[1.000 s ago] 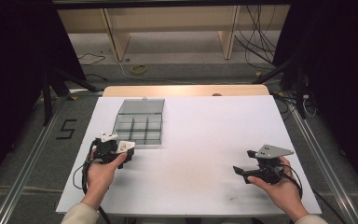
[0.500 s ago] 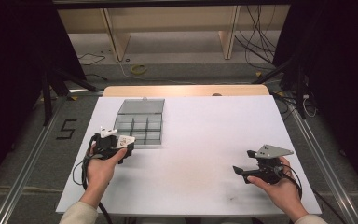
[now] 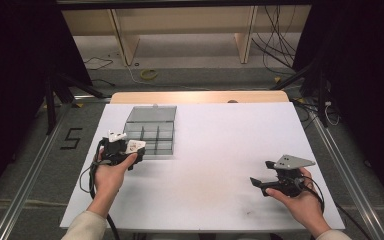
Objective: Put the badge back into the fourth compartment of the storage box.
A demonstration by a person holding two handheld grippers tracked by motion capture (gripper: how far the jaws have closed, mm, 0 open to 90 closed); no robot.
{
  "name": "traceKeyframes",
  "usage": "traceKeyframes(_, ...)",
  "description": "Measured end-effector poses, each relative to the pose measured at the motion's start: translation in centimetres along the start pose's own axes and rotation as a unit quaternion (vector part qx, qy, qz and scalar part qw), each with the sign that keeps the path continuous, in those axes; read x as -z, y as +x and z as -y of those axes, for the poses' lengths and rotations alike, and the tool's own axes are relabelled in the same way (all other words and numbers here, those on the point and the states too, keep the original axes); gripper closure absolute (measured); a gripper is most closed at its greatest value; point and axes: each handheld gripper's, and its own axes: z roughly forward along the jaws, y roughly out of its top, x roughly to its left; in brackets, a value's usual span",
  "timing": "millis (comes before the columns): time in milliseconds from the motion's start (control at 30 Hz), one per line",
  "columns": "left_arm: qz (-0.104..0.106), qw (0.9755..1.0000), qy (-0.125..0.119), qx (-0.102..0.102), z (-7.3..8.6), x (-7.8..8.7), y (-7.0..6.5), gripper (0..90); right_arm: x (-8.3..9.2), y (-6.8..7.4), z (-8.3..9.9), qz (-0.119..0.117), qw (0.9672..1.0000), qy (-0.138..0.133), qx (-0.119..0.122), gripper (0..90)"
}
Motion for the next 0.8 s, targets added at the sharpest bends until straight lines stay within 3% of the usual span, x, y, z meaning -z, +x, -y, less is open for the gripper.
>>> traceKeyframes(800,-0.007,1.0,-0.006,-0.001,-1.7,-1.3,1.0,32.9,0.0,-0.1,0.0,0.002,1.0,0.002,-0.001,17.2)
